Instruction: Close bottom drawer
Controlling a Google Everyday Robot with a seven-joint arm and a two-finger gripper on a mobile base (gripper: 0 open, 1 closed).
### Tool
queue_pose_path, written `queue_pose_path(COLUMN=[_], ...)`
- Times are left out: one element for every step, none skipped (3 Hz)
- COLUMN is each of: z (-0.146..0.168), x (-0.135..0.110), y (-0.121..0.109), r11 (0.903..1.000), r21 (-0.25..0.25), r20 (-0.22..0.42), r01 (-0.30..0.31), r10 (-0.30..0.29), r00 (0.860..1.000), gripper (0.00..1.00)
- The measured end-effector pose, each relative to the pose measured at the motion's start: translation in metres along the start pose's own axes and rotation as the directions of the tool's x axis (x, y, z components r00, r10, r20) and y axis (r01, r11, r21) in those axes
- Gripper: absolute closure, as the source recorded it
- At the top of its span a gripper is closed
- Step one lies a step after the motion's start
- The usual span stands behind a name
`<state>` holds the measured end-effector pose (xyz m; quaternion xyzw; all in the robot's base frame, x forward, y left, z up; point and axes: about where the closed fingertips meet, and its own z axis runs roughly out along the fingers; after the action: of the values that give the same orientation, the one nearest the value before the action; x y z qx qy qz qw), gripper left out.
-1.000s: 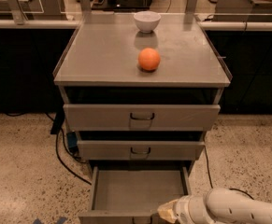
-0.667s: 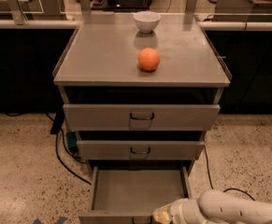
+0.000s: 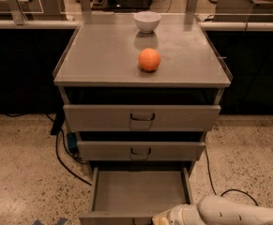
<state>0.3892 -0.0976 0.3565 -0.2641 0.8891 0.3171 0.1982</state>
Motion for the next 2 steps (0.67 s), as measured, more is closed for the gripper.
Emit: queue_pose_path(z=[0.024,0.062], x=[0.016,0.05], y=[-0.008,-0.05], r11=[0.9953,0.9796], r21=[-0.089,-0.151], r20=[-0.041,-0.112], r01=[-0.038,-0.132], r10=[0.034,0.116], r00=[0.999,0.987], gripper=[1.0,1.0])
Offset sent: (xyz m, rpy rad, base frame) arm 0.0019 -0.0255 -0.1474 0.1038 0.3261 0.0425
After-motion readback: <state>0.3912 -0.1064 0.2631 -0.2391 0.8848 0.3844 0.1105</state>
